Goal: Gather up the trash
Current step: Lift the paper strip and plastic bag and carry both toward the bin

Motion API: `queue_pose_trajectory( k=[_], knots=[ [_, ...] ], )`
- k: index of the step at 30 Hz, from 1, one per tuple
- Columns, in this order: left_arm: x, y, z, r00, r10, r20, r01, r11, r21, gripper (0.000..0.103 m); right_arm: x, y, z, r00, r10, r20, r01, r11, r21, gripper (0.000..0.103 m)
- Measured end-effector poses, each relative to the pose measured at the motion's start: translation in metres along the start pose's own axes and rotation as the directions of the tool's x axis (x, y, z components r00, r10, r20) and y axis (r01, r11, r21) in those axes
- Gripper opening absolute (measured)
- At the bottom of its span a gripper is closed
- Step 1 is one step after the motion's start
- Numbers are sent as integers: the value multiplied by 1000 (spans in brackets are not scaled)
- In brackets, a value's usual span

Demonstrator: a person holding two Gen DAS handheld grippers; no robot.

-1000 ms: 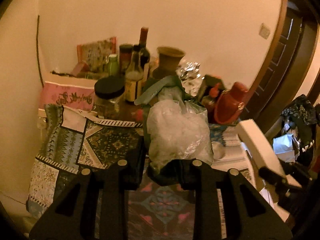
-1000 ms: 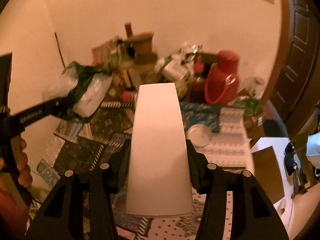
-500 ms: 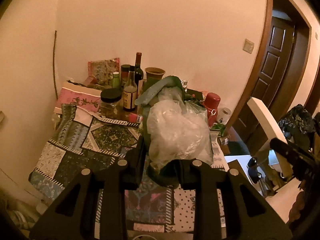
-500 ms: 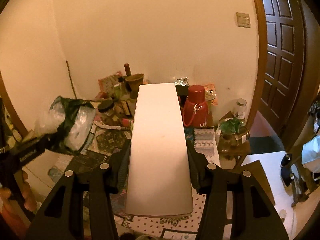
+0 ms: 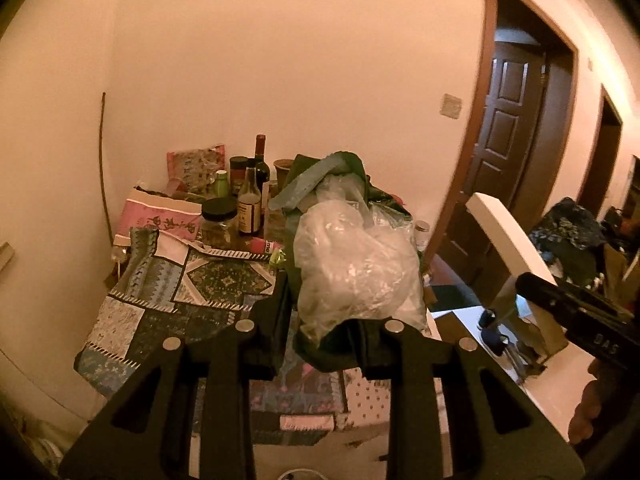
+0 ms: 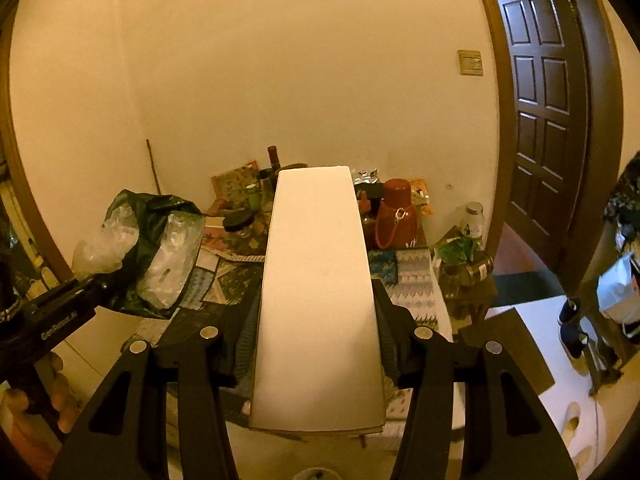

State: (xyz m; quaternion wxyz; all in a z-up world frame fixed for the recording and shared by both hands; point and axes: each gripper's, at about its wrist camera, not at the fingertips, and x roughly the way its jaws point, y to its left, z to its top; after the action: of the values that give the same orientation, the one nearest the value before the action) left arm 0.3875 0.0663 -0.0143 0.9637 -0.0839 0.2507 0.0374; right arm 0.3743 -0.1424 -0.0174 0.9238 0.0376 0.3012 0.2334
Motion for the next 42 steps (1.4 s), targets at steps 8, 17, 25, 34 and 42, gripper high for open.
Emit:
queue_pose_trajectory(
  k=[8,17,25,34,42],
  knots=[
    [-89,52,-50,1000,-13,-3,13,1000,17,27,-53,61,-48,999,-25,20,25,999,23,48],
    [-150,86,-99,999,-37,-32,39,999,38,27,-92,106,-92,999,-46,-12,46,998,40,48],
    [-153,76,-136,986,-89,-137,97,994,49,27,-111,111,-123,992,-79,-93,84,995,51,48],
    [-112,50,-186,952,-58,-300,71,997,33,27,-100,77,-175,970,-68,-235,90,993,83,48],
    [-28,31,-265,887,-42,-460,43,999,-8,27,-51,28,-240,919,-64,-388,105,991,86,48]
  ],
)
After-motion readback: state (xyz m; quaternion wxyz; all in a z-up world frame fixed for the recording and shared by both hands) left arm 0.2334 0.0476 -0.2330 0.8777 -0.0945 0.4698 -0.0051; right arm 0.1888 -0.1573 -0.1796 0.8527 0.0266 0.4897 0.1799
